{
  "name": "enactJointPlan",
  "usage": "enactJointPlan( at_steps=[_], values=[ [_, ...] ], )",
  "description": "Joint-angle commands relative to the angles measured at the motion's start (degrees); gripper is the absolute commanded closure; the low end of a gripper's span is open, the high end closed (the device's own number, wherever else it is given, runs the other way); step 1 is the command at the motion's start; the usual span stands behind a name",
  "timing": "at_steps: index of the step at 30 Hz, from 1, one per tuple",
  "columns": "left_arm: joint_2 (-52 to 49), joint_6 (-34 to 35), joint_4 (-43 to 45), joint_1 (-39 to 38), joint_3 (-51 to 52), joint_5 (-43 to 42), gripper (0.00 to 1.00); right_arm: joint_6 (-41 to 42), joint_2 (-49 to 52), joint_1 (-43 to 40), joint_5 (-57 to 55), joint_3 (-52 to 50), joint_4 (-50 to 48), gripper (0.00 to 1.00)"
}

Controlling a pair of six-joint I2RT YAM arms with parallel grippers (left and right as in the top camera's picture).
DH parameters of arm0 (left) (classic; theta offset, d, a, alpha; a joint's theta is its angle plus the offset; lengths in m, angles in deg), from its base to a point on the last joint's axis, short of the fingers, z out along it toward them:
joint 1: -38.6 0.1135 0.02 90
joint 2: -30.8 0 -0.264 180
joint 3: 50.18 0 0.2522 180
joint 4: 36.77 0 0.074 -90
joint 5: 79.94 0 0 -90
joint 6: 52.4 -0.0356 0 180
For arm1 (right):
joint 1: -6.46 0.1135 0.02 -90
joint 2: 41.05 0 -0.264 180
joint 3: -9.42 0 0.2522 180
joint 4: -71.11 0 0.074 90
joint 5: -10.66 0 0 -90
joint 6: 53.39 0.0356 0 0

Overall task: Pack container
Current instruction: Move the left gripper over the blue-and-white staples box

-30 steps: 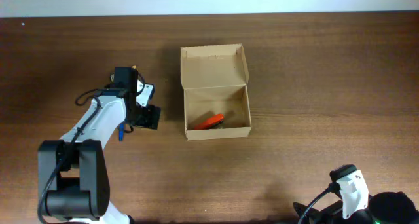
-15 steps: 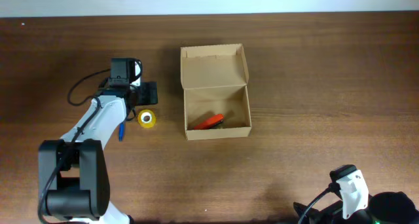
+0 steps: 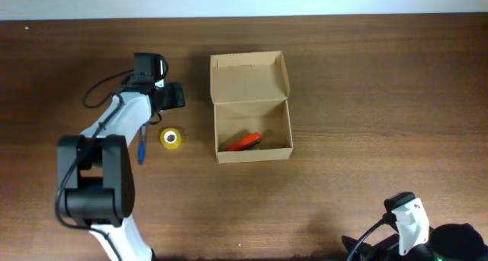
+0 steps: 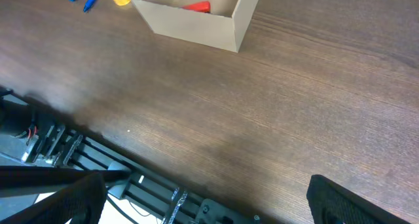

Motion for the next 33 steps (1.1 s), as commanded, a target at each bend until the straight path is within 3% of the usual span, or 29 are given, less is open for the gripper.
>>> enactJointPlan(
  at_steps=[1,5,6,9,26,33],
  values=[
    [-2.84,2.51,-1.27,0.48,-3.43,-1.53,0.09,-0.42,-0.24,0.26,0.28,-0.26,-0.02,0.01],
    [-4.42,4.7,-3.54,0.48,-5.81,-1.42,0.11,-0.42,-0.24,0.26,0.28,-0.26,-0.02,0.01],
    [-4.46,5.57,-3.61,0.48,-5.81,-1.22,0.18,-0.42,-0.24,0.26,0.28,-0.26,-0.02,0.01],
    [-4.48,8.96,-4.15,1.05,-5.81,-1.29,0.25,-0.42,-0.24,0.26,0.28,-0.26,-0.02,0.01],
    [-7.48,11.85,-5.97,2.45,-5.81,-3.5,0.28,-0.42,-0.24,0.26,0.28,-0.26,-0.02,0.01],
    [-7.48,11.82,-5.46,2.47,-5.81,-3.43,0.58,-0.42,-0.24,0.26,0.28,-0.26,-0.02,0.01]
  ],
)
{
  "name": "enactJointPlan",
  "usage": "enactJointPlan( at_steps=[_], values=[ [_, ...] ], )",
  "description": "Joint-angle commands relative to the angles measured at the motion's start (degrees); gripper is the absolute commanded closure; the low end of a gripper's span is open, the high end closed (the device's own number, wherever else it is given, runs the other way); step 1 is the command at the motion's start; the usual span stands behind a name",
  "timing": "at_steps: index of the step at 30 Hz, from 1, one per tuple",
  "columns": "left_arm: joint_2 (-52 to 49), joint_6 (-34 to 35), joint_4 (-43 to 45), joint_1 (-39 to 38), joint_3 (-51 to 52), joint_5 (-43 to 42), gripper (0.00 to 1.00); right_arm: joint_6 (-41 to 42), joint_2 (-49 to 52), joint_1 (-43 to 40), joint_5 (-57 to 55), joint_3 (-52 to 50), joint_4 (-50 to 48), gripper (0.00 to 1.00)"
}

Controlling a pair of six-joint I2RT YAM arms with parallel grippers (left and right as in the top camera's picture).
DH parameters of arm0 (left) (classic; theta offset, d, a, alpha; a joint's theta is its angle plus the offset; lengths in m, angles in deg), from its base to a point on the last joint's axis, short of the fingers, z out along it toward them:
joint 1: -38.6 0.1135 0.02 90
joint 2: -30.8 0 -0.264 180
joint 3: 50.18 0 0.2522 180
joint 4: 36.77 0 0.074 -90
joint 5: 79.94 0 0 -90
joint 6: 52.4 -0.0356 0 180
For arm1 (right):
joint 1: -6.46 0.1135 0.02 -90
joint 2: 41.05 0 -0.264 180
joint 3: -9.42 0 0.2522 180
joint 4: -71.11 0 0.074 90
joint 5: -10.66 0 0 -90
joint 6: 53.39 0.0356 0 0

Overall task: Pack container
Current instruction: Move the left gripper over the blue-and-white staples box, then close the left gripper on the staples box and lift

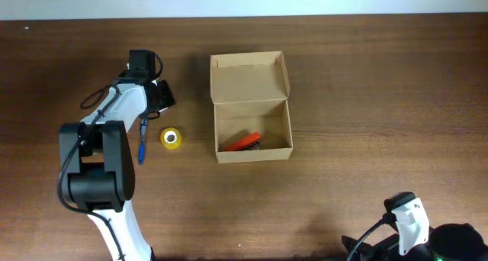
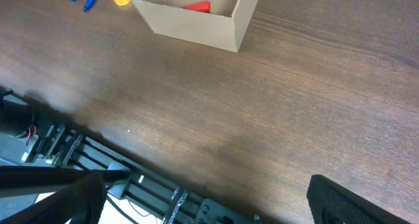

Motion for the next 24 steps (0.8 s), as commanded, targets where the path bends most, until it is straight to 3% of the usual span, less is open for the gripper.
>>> enactJointPlan(
  at_steps=[1,4,8,12,18,24],
  values=[
    [-1.75,0.5,0.02,0.02,-0.39,-0.79,0.62,-0.42,-0.24,0.26,0.28,-0.26,-0.02,0.01],
    [-1.75,0.48,0.0,0.02,-0.39,-0.76,0.73,-0.42,-0.24,0.26,0.28,-0.26,-0.02,0.01],
    [-1.75,0.48,0.0,0.02,-0.44,-0.59,0.79,-0.42,-0.24,0.26,0.28,-0.26,-0.02,0.01],
    [-1.73,-0.37,-2.27,0.02,-2.69,0.83,0.8,-0.42,-0.24,0.26,0.28,-0.26,-0.02,0.01],
    [-0.46,-5.03,-12.9,-1.09,-13.25,0.94,0.82,-0.42,-0.24,0.26,0.28,-0.26,-0.02,0.01],
    [6.82,-10.8,-18.16,-6.08,-17.55,0.9,0.83,-0.42,-0.24,0.26,0.28,-0.26,-0.02,0.01]
  ],
)
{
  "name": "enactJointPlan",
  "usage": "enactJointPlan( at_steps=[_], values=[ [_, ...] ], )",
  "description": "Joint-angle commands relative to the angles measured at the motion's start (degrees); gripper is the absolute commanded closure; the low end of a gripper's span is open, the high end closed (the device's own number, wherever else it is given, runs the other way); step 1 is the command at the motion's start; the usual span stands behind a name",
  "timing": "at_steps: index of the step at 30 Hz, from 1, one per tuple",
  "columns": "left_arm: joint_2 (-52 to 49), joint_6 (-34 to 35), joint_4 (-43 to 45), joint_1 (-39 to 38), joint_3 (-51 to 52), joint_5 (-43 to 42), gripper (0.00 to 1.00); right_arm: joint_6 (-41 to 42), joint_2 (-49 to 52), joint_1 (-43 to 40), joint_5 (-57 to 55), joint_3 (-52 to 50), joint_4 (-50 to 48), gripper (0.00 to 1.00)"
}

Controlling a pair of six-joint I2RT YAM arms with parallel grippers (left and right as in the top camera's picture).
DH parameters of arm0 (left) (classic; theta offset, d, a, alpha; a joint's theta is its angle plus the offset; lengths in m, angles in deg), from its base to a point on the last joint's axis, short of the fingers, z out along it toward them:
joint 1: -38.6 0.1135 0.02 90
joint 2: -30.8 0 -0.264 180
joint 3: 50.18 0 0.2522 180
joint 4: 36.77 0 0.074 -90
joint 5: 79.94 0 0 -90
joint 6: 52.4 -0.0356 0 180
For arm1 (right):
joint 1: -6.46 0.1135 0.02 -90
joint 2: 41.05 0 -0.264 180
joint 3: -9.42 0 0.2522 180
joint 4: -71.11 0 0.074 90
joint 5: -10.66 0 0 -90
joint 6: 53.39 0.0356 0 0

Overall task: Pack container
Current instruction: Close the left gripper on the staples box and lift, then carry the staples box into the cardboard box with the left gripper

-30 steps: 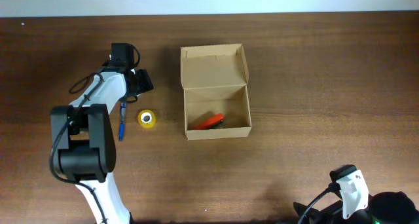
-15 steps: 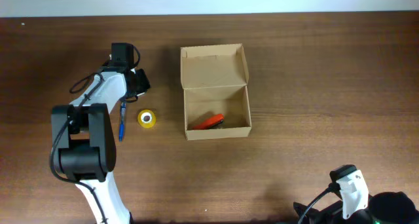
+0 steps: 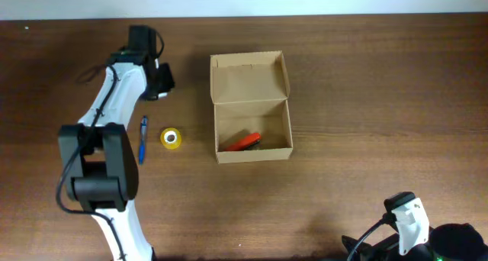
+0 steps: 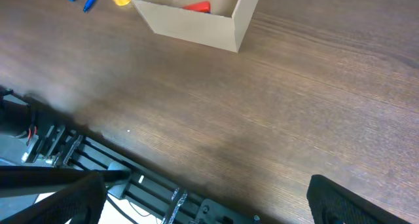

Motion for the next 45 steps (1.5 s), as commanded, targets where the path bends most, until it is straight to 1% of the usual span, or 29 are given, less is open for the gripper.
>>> enactJointPlan(
  at_steps=[1,7,10,13,15,19,20,24,30,35,40,45],
  values=[
    [7.3,-5.55,-1.31,-3.76,-1.55,0.11,0.82,-0.42,-0.24,0.26,0.31,-0.26,-0.02,0.01],
    [15.39,-12.28,-5.25,-11.37,-1.55,-0.96,0.83,-0.42,-0.24,0.26,0.31,-0.26,-0.02,0.01],
    [17.16,-16.44,-7.13,-14.99,-1.55,-4.96,0.83,-0.42,-0.24,0.26,0.31,-0.26,-0.02,0.01],
    [17.29,-20.31,-7.61,-18.34,-1.44,-10.05,0.83,-0.42,-0.24,0.26,0.31,-0.26,-0.02,0.01],
    [17.27,-24.15,-7.39,-20.46,-0.9,-11.32,0.82,-0.42,-0.24,0.26,0.31,-0.26,-0.02,0.01],
    [17.18,-34.38,-7.37,-23.91,0.39,-11.82,0.83,-0.42,-0.24,0.26,0.31,-0.26,-0.02,0.01],
    [17.14,-38.18,-7.21,-25.0,1.2,-13.49,0.83,-0.42,-0.24,0.26,0.31,-0.26,-0.02,0.01],
    [16.74,-43.28,-5.62,-27.28,3.96,-17.2,0.82,-0.42,-0.24,0.26,0.31,-0.26,-0.02,0.01],
    [12.46,-51.6,-5.42,-30.03,5.6,-20.09,0.81,-0.42,-0.24,0.26,0.31,-0.26,-0.02,0.01],
    [8.87,-55.25,-4.81,-31.45,5.6,-20.04,0.81,-0.42,-0.24,0.26,0.31,-0.26,-0.02,0.01],
    [6.05,-56.0,-4.98,-31.5,5.6,-20.11,0.81,-0.42,-0.24,0.26,0.31,-0.26,-0.02,0.01],
    [4.98,-61.53,-5.22,-31.5,5.6,-23.06,0.81,-0.42,-0.24,0.26,0.31,-0.26,-0.02,0.01]
  ],
)
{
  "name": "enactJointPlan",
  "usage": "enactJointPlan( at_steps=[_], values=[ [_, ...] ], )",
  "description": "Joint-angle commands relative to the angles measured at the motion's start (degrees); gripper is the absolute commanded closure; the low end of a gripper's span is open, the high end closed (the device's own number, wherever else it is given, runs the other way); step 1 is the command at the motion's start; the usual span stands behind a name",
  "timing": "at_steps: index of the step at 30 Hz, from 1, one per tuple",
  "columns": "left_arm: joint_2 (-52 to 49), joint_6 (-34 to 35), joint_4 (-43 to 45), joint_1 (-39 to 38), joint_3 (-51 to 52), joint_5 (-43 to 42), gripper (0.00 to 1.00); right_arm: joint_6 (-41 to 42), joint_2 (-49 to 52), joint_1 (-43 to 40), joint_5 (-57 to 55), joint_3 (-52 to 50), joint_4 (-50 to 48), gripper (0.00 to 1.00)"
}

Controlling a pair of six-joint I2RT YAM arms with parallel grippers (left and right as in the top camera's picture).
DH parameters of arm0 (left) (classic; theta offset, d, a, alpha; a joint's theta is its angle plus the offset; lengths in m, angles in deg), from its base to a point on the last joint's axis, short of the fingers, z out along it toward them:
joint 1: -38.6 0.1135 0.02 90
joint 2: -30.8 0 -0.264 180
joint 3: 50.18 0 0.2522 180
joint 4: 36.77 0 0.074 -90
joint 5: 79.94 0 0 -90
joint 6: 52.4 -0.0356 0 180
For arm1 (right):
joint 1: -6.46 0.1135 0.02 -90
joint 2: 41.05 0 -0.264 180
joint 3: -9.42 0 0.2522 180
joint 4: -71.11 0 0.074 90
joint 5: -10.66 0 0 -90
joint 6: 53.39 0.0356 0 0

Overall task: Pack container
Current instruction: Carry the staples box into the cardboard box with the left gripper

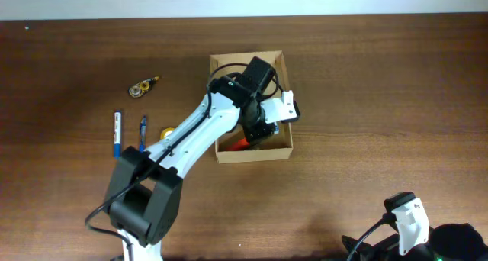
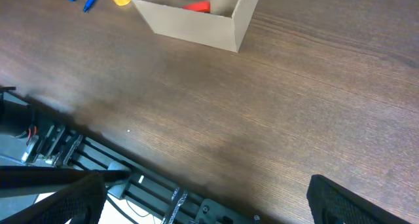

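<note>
The open cardboard box stands mid-table with its lid flap folded back. A red object lies inside at the front left and shows again as the red object. My left gripper reaches down into the box; its jaws are hidden under the wrist. A yellow tape roll, a blue pen, a blue-and-white marker and a small yellow-grey item lie left of the box. My right gripper is open near the table's front edge, far from the box.
The right arm is parked at the front right corner. Beyond the table's front edge is a metal frame with cables.
My left gripper was over the table left of the box, at the back. Now it is inside the box. The marker and the small yellow-grey item now show on the table. The right arm is unmoved.
My left gripper stood just above the tape roll and pen, left of the box. Then it was slightly further back, then further back again near the box's lid. Now it is down inside the box. The right gripper has stayed open at the front.
</note>
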Motion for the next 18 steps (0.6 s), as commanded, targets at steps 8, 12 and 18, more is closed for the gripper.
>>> enactJointPlan(
  at_steps=[8,12,18],
  values=[
    [-0.68,-7.91,-0.04,-1.53,0.61,-5.18,0.81,-0.44,-0.24,0.26,0.31,-0.26,-0.02,0.01],
    [-0.68,-7.96,-0.04,-3.06,0.61,-3.54,0.81,-0.44,-0.24,0.26,0.31,-0.26,-0.02,0.01],
    [-0.68,-7.96,-0.04,-3.32,0.61,-1.18,0.81,-0.44,-0.24,0.26,0.31,-0.26,-0.02,0.01]
  ],
)
